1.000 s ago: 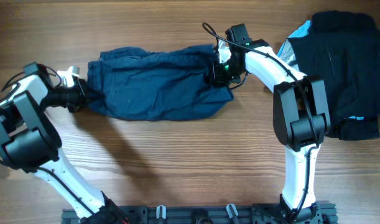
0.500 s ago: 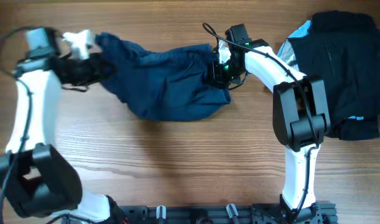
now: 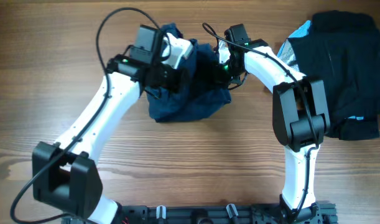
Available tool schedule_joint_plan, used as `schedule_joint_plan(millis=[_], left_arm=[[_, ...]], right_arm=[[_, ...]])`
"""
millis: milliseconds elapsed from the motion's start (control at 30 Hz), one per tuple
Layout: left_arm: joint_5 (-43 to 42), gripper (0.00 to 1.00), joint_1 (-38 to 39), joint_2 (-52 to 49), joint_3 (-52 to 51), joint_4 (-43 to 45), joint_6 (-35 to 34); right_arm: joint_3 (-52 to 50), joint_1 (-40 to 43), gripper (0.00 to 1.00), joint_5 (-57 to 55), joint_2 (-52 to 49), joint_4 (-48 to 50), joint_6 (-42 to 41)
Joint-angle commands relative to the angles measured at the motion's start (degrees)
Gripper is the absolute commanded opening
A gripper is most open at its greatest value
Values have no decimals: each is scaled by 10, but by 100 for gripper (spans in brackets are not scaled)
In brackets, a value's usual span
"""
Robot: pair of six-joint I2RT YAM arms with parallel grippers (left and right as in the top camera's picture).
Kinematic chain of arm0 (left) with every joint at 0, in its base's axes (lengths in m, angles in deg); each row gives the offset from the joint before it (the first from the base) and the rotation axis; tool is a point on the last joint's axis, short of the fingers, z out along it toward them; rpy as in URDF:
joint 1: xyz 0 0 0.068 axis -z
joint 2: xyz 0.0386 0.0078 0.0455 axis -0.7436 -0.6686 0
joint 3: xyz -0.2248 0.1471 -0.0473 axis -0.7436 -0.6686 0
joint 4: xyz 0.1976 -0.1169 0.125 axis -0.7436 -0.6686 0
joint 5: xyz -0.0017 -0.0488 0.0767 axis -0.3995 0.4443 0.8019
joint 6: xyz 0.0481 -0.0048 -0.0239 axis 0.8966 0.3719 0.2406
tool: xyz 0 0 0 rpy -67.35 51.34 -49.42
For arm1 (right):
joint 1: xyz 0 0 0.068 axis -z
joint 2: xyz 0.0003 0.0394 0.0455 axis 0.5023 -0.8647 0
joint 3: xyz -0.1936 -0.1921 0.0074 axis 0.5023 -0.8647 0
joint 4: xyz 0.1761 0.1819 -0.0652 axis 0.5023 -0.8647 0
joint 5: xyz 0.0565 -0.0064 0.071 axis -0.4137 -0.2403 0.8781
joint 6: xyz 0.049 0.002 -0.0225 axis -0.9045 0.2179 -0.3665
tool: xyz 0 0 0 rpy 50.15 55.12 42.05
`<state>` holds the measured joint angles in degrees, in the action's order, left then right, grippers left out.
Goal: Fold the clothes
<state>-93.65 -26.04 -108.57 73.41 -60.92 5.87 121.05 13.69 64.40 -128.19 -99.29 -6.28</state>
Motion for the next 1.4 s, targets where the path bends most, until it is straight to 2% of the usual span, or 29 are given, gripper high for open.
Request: schedule_joint_plan(millis=[0,167,300,333,367,400,600,733,900,967,1067,1167,1233,1367], left_arm=[[37,4,23,-31,8,4,-4],[37,4,30,-56,8,25,-17],[37,4,29,-56,8,38,-17],[37,7,29,-56,8,50,-22],[38,44,29,-56,8,64,-32],[37,100,29,-56,8,75,-34],[37,100,20,-50,9,116,-80],[30,100,-10,0,18,113,-103],[31,100,-108,106,18,60,-163],[31,100,-145,120,18,31,-173],[31,100,-183,116,18,-19,-179],[45,100,-191,109,17,-45,-177],[48,98,-191,109,17,-44,-177],[50,96,-191,109,17,-44,-177]], right_arm=[[-12,-7,4,-14,-30,-3,-18],[23,17,4,52,-10,-30,-17],[45,41,4,72,53,-66,-17],[46,46,5,72,76,-75,-15],[46,49,8,71,96,-83,-13],[46,52,13,71,111,-88,-13],[46,65,26,71,166,-92,-13],[37,64,31,71,166,-91,-2],[31,44,53,78,141,-109,62],[31,32,59,76,116,-105,71],[31,22,59,78,79,-96,71],[31,13,53,96,42,-87,72],[31,9,47,117,28,-78,72],[31,8,27,153,29,-80,77]])
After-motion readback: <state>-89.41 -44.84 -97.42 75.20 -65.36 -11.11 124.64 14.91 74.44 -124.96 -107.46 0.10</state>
